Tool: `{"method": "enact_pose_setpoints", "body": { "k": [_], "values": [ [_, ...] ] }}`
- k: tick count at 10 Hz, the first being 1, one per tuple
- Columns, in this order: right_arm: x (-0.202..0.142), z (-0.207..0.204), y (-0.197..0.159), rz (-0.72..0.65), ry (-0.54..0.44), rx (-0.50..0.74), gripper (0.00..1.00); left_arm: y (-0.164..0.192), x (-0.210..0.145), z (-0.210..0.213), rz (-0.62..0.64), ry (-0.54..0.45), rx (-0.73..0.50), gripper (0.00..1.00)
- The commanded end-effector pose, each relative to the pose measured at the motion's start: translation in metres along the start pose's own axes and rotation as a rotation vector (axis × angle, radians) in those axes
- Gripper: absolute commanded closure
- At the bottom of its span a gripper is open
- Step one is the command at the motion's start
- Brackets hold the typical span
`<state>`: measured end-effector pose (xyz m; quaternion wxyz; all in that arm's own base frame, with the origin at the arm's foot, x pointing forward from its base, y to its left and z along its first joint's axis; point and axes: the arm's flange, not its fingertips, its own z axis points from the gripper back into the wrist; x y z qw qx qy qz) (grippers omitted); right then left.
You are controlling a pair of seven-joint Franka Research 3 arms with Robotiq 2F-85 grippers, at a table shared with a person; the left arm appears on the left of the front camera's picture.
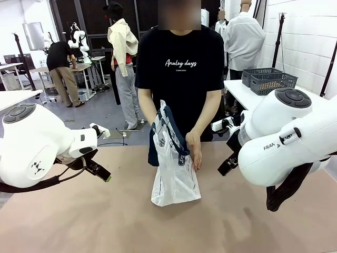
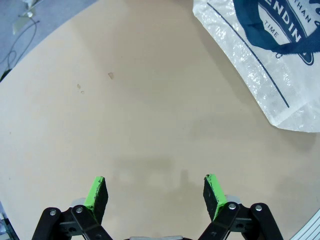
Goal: Transfer purchased items from the store into the shopping bag.
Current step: Open the Reusable shopping bag in the center of the table.
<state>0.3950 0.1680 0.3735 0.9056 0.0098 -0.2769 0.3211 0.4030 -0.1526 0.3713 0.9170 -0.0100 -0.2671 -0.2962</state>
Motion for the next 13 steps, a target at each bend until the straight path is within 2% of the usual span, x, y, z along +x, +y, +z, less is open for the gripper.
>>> {"method": "enact_pose_setpoints", "body": {
  "k": [1,13],
  "values": [
    [0.0000,0.0000,-0.0001,0.000,0.000,0.000,0.00,0.0014,-0.0004,0.0001,0.003,0.000,0.000,0.00],
    [0.0000,0.0000,-0.0001,0.000,0.000,0.000,0.00,0.0014,-0.0004,0.0001,0.003,0.000,0.000,0.00]
  ]
}}
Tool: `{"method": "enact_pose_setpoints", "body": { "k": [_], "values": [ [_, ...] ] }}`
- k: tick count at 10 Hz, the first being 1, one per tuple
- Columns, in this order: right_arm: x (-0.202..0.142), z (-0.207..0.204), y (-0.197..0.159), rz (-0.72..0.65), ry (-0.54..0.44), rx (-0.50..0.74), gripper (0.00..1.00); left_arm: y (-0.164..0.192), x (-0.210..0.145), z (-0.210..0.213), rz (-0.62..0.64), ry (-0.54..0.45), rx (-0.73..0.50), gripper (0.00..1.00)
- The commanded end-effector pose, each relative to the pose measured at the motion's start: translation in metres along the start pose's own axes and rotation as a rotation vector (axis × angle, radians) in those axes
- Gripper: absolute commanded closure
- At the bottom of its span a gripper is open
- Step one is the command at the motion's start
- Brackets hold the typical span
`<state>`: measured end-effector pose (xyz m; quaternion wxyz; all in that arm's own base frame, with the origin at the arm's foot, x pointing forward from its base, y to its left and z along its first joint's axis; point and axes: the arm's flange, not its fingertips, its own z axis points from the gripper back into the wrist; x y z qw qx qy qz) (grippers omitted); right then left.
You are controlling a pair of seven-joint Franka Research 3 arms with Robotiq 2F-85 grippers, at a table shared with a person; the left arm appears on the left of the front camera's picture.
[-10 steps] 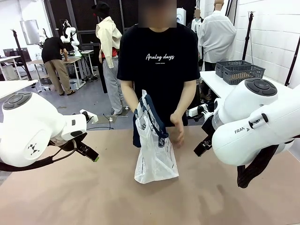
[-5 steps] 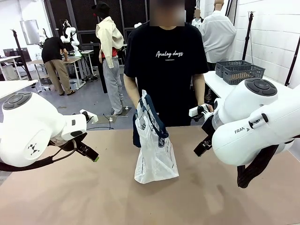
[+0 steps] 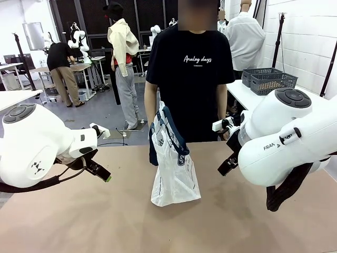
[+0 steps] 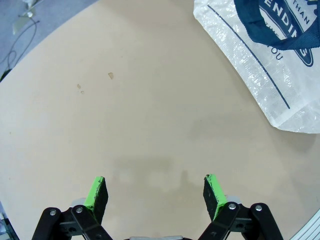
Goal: Transfer purchased items from the store into the shopping bag.
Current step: Open the Reusable shopping bag in the center of the table.
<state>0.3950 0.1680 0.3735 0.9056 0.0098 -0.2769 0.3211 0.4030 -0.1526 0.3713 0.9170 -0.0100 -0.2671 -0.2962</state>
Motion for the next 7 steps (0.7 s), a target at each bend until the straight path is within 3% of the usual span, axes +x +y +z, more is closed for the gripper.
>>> {"method": "enact_pose_setpoints", "body": {
  "k": [1,4,7],
  "values": [
    [0.000,0.000,0.000,0.000,0.000,0.000,0.00,0.001,0.000,0.000,0.003,0.000,0.000,0.00],
    [0.000,0.000,0.000,0.000,0.000,0.000,0.00,0.000,0.000,0.000,0.000,0.000,0.000,0.00],
    [0.022,0.016,0.011,-0.026,0.022,0.029,0.00,-0.005,0.014,0.025,0.035,0.013,-0.061,0.00]
  ]
}}
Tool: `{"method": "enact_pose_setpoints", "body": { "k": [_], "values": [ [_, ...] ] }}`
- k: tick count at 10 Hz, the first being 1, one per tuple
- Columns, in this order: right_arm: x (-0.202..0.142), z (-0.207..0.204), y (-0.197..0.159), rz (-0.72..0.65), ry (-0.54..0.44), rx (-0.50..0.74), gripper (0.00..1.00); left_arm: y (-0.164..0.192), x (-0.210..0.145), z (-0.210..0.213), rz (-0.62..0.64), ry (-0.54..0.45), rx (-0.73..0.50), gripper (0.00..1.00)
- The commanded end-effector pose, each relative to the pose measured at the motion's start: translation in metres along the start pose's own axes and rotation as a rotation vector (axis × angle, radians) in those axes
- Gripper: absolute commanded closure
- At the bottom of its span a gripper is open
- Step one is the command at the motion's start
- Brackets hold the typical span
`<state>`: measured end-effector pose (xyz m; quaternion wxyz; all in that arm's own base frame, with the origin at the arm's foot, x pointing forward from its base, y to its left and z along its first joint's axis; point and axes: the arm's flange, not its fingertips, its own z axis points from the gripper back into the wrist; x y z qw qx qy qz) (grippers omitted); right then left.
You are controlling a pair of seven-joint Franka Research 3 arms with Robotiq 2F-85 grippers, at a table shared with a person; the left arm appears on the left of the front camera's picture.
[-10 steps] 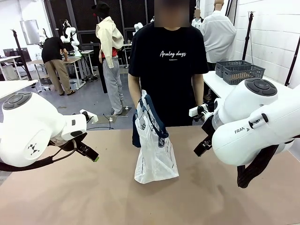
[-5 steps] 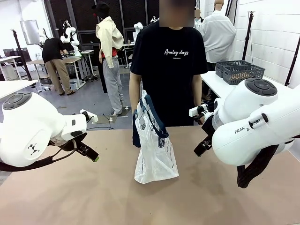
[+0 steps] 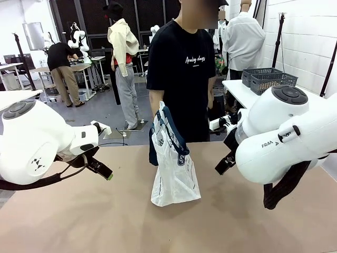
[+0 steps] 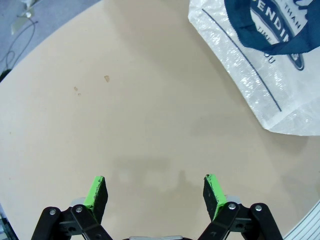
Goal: Transfer purchased items from the store into the shopping bag.
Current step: Open the Reusable shopping bag in the center of the table.
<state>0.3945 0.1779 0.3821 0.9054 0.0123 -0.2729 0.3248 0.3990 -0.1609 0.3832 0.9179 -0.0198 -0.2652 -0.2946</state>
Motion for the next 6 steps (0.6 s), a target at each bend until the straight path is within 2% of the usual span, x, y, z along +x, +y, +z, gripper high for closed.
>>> {"method": "enact_pose_setpoints", "body": {
  "k": [1,4,5,6],
  "values": [
    [0.023,0.021,0.004,-0.050,0.031,0.033,0.00,0.002,0.014,0.023,0.074,0.044,-0.068,0.00],
    [0.075,0.061,-0.012,-0.150,0.104,0.099,0.00,0.011,0.054,0.059,0.206,0.140,-0.174,0.00],
    [0.096,0.070,-0.018,-0.180,0.139,0.108,0.00,0.010,0.073,0.071,0.257,0.192,-0.169,0.00],
    [0.122,0.079,-0.022,-0.211,0.139,0.092,0.00,0.009,0.093,0.081,0.301,0.198,-0.163,0.00]
  ]
}}
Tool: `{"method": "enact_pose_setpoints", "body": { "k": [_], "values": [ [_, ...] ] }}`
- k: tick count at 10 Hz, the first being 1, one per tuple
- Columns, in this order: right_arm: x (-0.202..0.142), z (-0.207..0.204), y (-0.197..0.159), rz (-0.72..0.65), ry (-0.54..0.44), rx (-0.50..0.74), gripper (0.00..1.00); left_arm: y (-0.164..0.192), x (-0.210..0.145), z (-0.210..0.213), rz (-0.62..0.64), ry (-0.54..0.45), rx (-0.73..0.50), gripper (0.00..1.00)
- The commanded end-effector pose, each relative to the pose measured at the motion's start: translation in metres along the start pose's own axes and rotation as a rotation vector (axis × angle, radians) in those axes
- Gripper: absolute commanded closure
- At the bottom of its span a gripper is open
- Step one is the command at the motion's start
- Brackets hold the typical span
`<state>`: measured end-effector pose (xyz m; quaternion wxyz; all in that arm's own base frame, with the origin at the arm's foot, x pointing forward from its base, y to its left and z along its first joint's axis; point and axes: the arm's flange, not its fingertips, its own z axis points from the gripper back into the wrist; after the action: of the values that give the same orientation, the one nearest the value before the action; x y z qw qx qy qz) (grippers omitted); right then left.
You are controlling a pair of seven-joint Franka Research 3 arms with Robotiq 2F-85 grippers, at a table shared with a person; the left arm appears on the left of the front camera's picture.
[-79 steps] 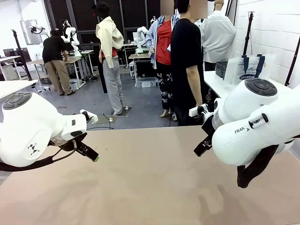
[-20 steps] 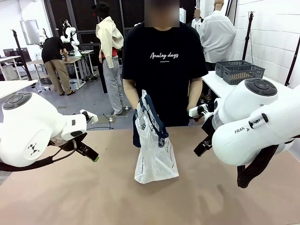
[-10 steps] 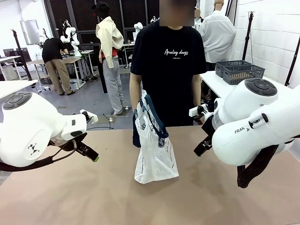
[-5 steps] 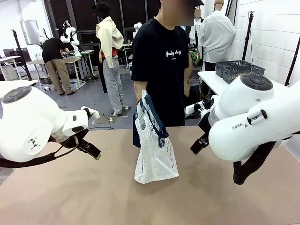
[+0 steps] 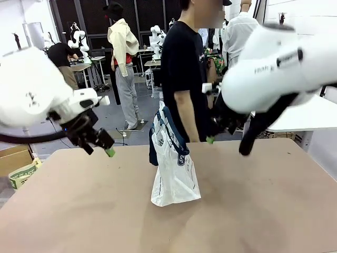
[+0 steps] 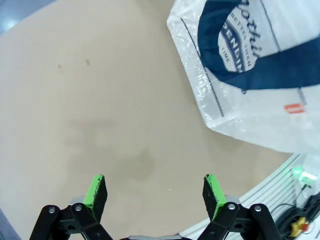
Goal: Transfer purchased items from the store into the shopping bag.
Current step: Open the Reusable shopping bag in the center of the table.
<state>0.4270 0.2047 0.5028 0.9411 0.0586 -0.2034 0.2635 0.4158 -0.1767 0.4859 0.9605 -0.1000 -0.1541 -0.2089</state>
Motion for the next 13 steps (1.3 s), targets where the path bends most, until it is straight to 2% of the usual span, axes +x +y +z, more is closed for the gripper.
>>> {"method": "enact_pose_setpoints", "body": {
  "k": [1,4,5,6,9,11,13],
  "values": [
    [0.046,0.009,-0.002,-0.078,0.020,-0.008,0.00,-0.009,0.032,0.017,0.080,0.002,-0.045,0.00],
    [0.100,0.012,-0.002,-0.119,0.021,0.029,0.00,-0.017,0.063,0.032,0.128,-0.038,-0.121,0.00],
    [0.099,0.007,-0.011,-0.076,0.007,0.049,0.00,-0.010,0.061,0.030,0.105,-0.046,-0.141,0.00],
    [0.083,0.020,-0.003,-0.100,0.003,0.020,0.00,-0.018,0.055,0.037,0.108,-0.028,-0.091,0.00],
    [0.083,0.020,-0.003,-0.100,0.003,0.020,0.00,-0.019,0.061,0.035,0.115,-0.032,-0.107,0.00],
    [0.107,0.020,0.004,-0.118,-0.018,0.042,0.00,-0.031,0.071,0.045,0.141,-0.028,-0.178,0.00],
    [0.135,0.024,0.017,-0.159,0.006,0.076,0.00,-0.047,0.076,0.058,0.199,-0.018,-0.216,0.00]
  ]
}}
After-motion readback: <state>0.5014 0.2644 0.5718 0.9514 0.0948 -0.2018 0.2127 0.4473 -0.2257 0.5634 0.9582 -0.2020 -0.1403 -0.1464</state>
